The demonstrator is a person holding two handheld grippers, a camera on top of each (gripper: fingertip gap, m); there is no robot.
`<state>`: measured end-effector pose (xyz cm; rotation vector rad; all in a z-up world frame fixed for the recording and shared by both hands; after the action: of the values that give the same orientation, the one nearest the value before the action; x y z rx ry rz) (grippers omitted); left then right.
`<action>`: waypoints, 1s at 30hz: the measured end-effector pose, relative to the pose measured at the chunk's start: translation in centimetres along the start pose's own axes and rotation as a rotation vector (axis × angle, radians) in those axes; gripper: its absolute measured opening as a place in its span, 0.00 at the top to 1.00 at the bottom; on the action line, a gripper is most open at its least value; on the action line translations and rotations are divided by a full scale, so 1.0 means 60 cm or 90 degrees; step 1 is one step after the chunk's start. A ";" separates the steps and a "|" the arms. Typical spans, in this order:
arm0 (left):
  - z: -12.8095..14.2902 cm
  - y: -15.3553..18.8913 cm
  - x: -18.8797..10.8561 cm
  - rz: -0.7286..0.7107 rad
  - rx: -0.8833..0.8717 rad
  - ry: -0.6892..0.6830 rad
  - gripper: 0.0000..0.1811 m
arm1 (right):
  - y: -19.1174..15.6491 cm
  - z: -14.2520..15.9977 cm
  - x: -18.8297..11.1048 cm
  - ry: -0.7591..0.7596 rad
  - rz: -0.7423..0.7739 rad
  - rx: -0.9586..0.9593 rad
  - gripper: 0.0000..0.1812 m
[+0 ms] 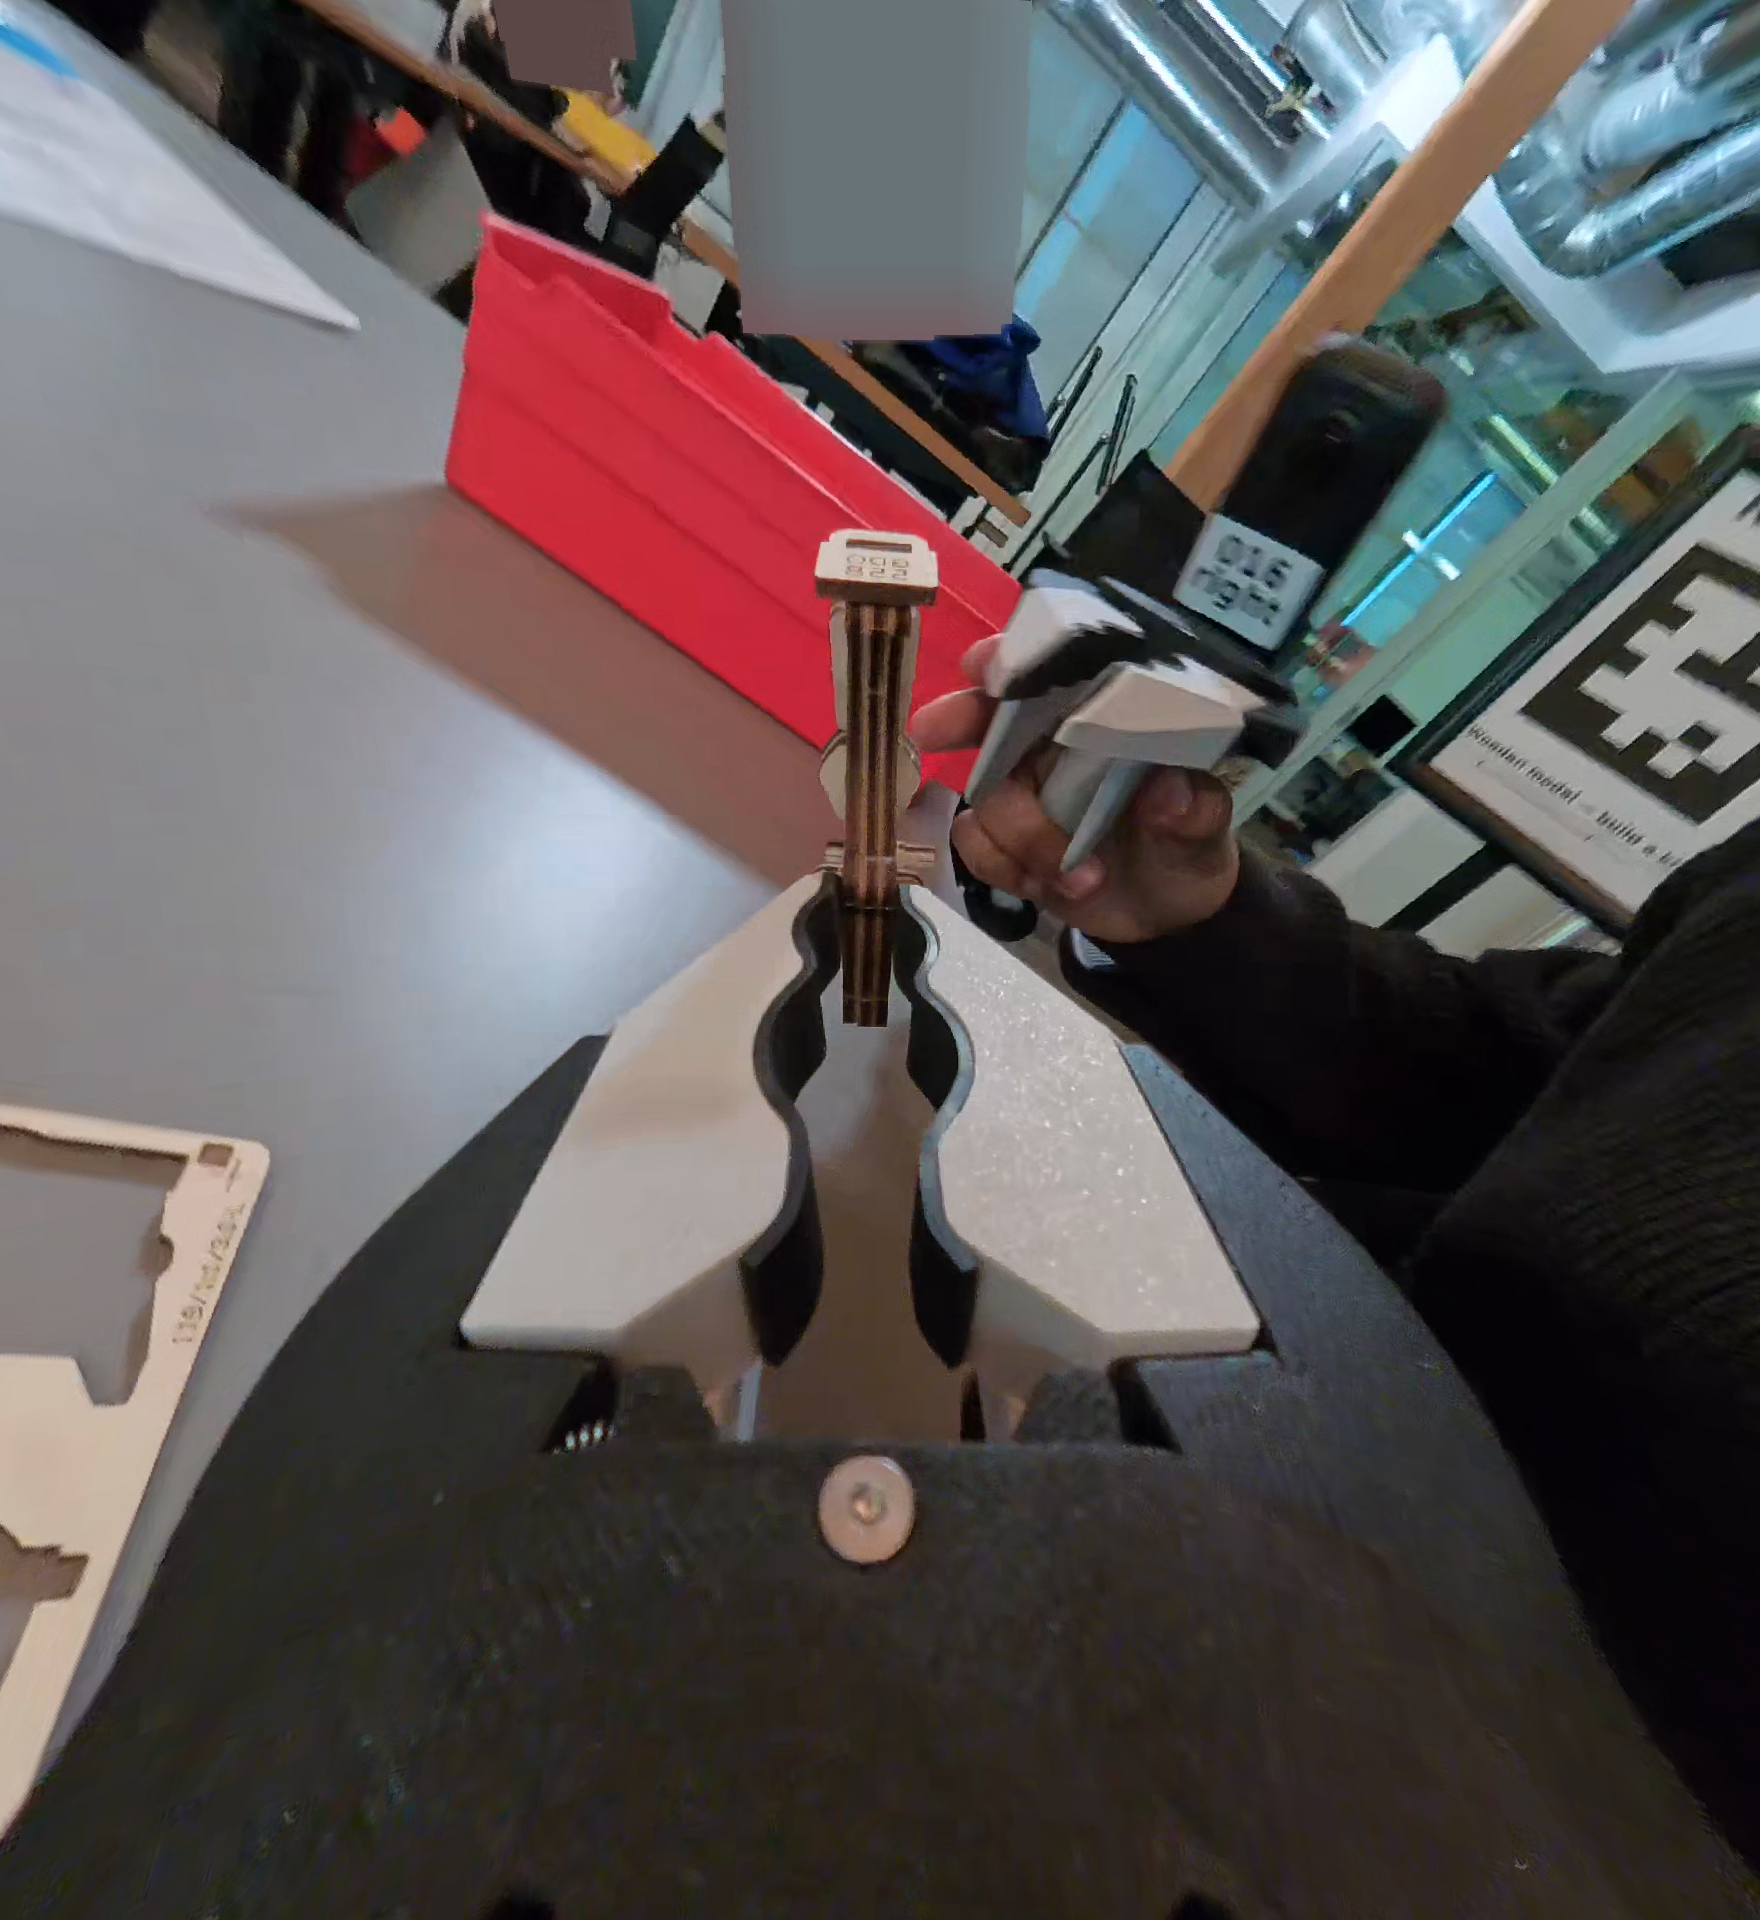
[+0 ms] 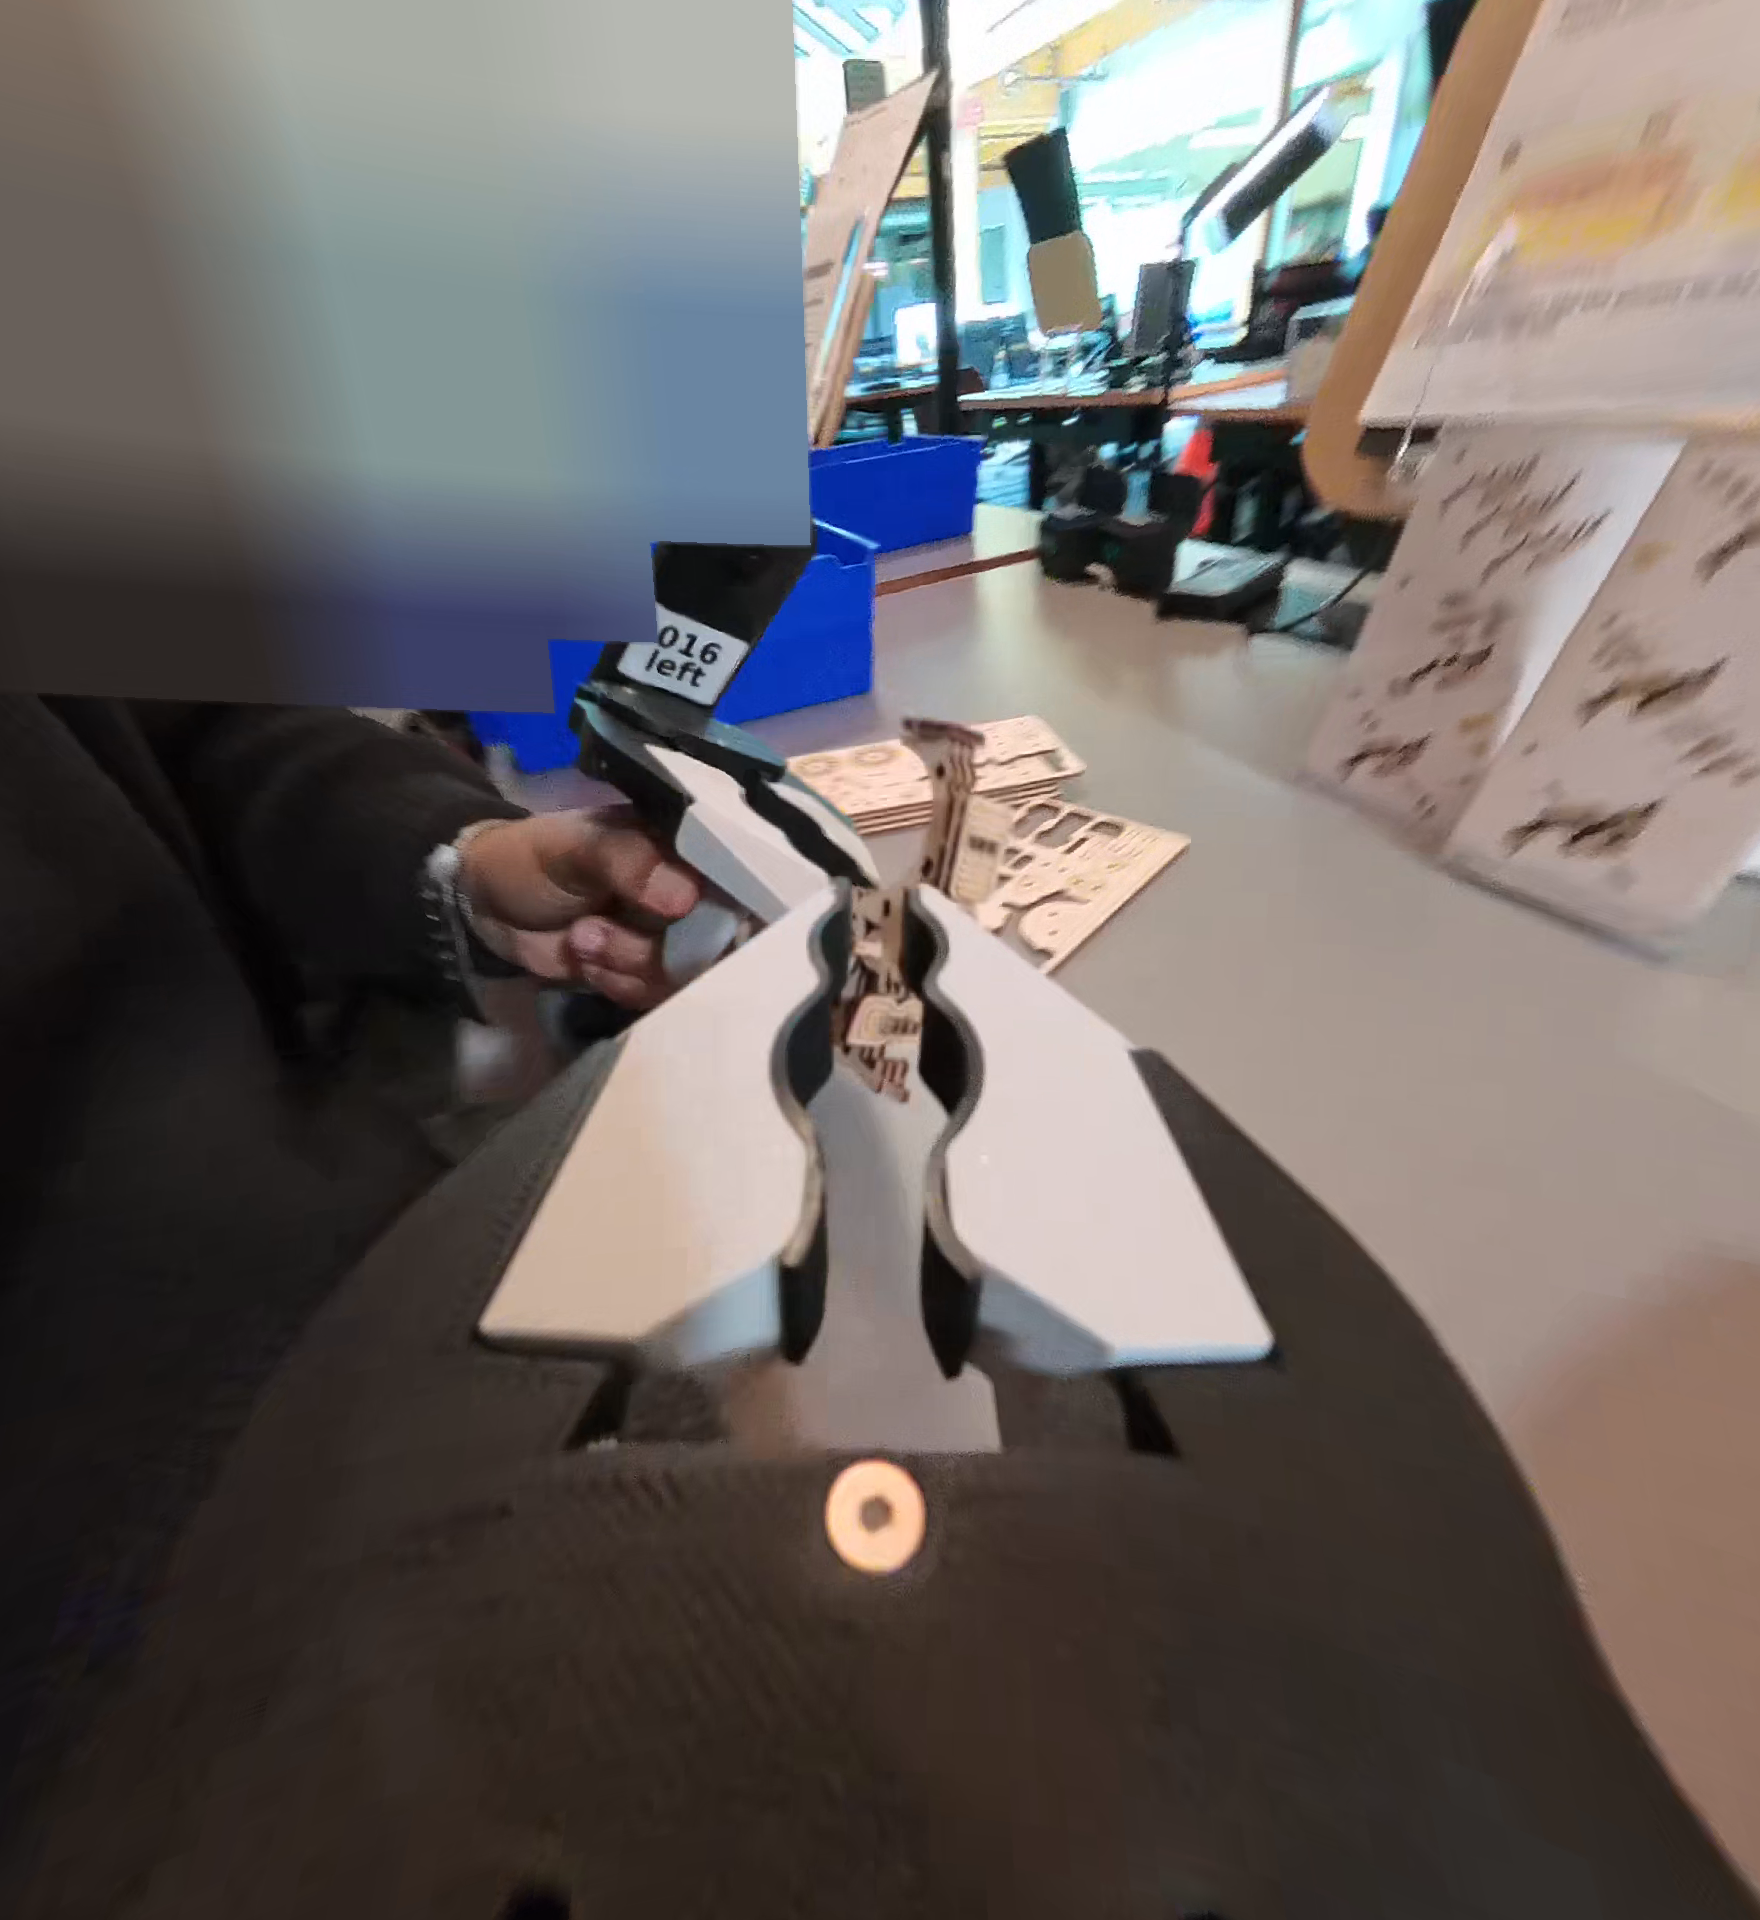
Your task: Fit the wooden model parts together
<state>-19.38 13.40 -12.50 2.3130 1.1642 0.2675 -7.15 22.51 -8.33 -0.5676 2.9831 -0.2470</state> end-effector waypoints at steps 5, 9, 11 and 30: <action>0.002 -0.019 -0.004 0.043 -0.153 0.010 0.96 | -0.032 0.009 0.031 -0.019 0.139 -0.274 0.97; 0.000 -0.020 -0.005 0.112 -0.253 0.034 0.96 | -0.045 0.029 0.048 -0.066 0.159 -0.347 1.00; 0.001 -0.023 -0.005 0.123 -0.292 0.043 0.96 | -0.053 0.024 0.048 -0.050 0.146 -0.340 1.00; 0.019 -0.028 -0.001 0.140 -0.423 0.024 0.96 | -0.070 0.000 0.058 -0.046 0.219 -0.350 1.00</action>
<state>-20.12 13.72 -14.37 1.8361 0.6866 0.6685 -8.88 17.36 -7.79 -0.0829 2.9907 0.6181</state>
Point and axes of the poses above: each gripper's, where its closed fingertips meet, x out along the fingers, z out of its underside, y = z × x across the jaws, the point moved 7 cm from there along -x, back along the fingers, and after that the axes turned 2 degrees about x, right-handed, at the moved point
